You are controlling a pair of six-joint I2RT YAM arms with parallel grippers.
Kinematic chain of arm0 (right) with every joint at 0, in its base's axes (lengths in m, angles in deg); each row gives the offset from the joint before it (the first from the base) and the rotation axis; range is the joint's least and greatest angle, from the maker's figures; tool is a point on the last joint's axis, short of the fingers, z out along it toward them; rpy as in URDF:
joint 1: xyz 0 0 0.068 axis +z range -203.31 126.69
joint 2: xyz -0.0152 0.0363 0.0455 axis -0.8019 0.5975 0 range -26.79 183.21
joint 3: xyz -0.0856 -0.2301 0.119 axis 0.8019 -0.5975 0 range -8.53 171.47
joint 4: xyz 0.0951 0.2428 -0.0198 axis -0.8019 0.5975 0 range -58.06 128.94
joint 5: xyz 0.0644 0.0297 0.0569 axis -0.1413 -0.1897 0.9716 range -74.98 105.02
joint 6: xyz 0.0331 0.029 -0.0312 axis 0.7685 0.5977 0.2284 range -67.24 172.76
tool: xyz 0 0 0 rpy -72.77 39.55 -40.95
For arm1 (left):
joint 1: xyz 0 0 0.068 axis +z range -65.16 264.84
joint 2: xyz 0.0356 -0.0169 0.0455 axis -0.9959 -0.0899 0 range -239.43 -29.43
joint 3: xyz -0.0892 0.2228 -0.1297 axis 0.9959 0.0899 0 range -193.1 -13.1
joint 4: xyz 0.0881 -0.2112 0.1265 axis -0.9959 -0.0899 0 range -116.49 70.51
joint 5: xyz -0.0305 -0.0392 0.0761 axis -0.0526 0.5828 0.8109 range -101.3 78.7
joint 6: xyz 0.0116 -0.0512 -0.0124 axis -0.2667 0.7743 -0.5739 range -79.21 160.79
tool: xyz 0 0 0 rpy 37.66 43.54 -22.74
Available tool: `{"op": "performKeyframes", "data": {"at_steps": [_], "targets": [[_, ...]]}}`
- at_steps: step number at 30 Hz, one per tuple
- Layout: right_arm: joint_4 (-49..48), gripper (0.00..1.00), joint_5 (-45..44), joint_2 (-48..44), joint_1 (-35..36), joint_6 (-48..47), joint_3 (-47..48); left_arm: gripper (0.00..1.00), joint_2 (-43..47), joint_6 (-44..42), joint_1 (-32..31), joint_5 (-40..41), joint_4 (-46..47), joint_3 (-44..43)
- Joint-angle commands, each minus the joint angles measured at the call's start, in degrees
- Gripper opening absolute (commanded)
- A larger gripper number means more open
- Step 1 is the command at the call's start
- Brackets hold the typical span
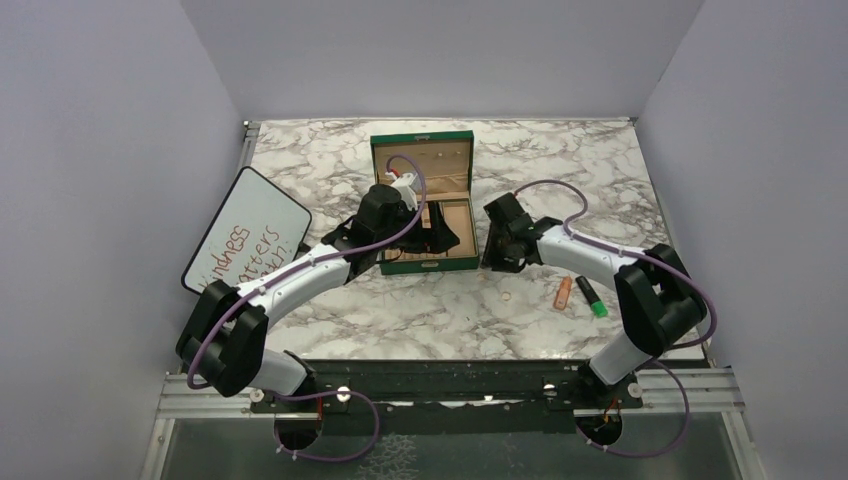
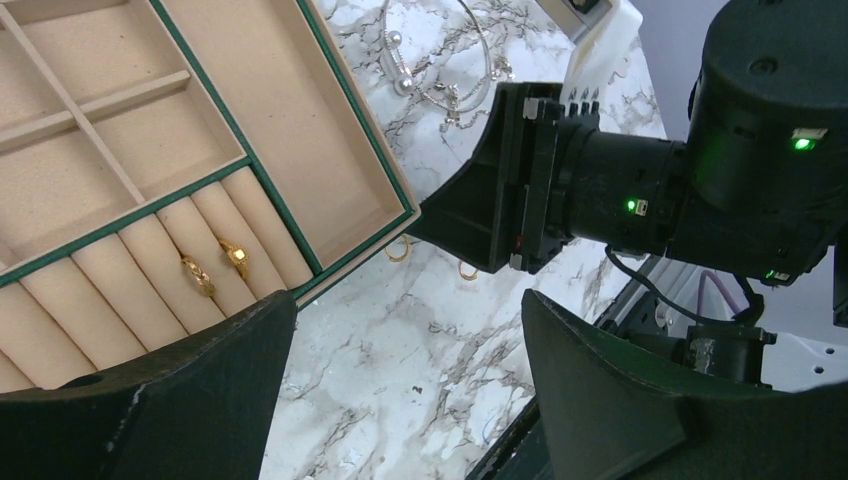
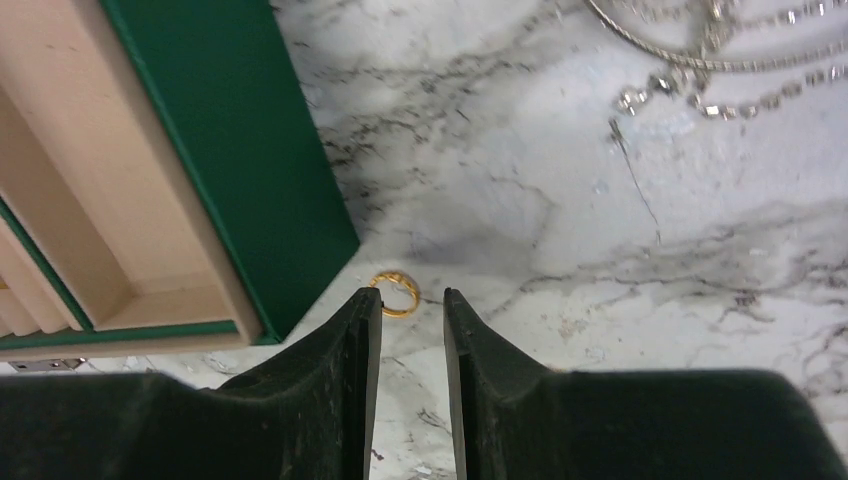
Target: Organize the mixed jewelry
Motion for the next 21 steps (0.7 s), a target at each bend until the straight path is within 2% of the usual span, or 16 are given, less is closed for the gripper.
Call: {"op": "performKeyframes", "data": {"at_steps": [1, 11, 21], "targets": [[0.58, 0.34, -0.4, 3.44, -0.05, -6.56, 4.49, 0.84, -0.39, -1.29, -0.02, 1.32, 1.57, -0.06], [0.85, 0.24, 2.84, 6.03, -0.05, -10.5, 4.4, 0.84, -0.02, -8.01, -0.03, 5.28, -2.87, -2.52], [3.81, 0.24, 3.71, 8.55, -0.05, -10.03, 5.31, 0.84, -1.36, -8.18, -0.03, 4.05, -2.87, -2.27]]}}
